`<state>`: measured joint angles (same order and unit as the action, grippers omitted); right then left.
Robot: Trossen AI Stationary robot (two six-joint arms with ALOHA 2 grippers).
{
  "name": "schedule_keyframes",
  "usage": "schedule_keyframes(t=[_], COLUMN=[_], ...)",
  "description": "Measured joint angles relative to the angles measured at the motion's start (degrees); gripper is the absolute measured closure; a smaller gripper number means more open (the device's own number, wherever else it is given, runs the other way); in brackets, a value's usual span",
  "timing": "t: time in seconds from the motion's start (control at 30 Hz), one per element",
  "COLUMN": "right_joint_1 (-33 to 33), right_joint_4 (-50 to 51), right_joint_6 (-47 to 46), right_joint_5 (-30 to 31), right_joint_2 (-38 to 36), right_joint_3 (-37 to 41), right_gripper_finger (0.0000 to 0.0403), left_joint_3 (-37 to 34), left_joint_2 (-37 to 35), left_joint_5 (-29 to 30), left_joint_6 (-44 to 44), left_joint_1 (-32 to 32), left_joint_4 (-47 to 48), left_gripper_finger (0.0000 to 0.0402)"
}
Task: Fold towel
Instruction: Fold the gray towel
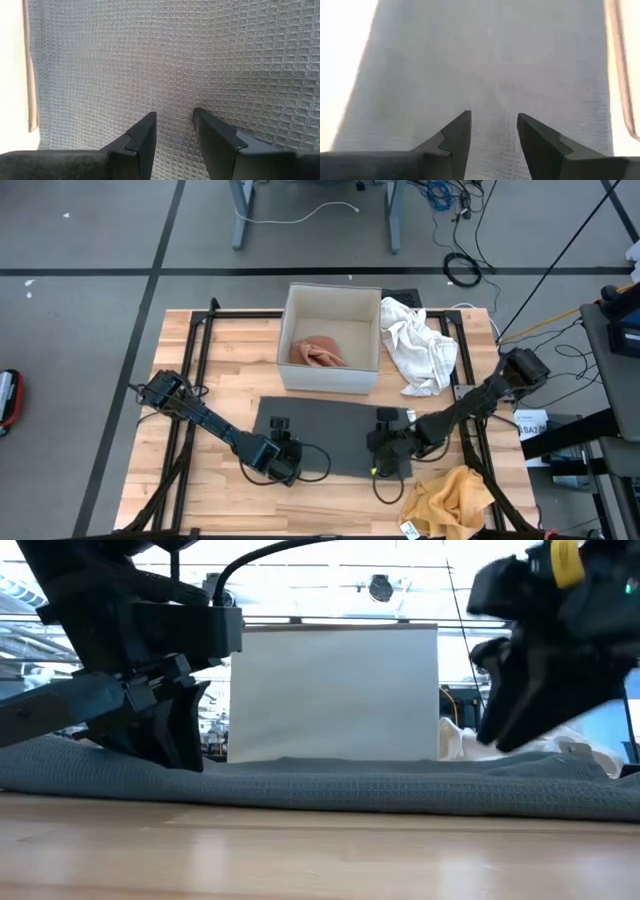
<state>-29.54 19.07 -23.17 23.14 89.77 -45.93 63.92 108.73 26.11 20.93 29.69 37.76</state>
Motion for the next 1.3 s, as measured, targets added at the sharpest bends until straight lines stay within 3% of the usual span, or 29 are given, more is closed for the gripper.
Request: schedule_keyframes(t=[0.4,0.67,0.83,1.07,1.3], right_joint_1=[-5.8,-5.9,-4.2,-0.3,2.1], right_joint_4=[-13.4,-32.3,-41.8,-55.5,-56.0], right_joint_6=[-3.1,5.4,9.5,11.3,17.2], right_joint_5=[0.5,1.3,1.3,0.5,-0.7], right_joint_2=[-2.1,2.9,9.0,17.8,23.6], right_joint_3=[0.0,-0.2,-0.2,-0.6,-6.9], right_gripper_finger=[0.0252,0.0252,0.0252,0.0252,0.0252], left_joint_3=[-0.2,-0.1,-0.1,-0.1,-2.3], left_joint_2=[-6.0,-8.0,-7.7,-7.7,-7.8], left_joint_5=[6.8,9.6,10.8,18.1,22.9], left_joint_6=[-0.9,1.1,7.1,17.2,30.4], left_joint_1=[1.2,5.5,8.9,15.3,20.6], left_joint_4=[-5.5,-8.1,-7.3,-6.6,-6.6], left_gripper_finger=[0.0257,0.0257,0.0257,0.0257,0.0257])
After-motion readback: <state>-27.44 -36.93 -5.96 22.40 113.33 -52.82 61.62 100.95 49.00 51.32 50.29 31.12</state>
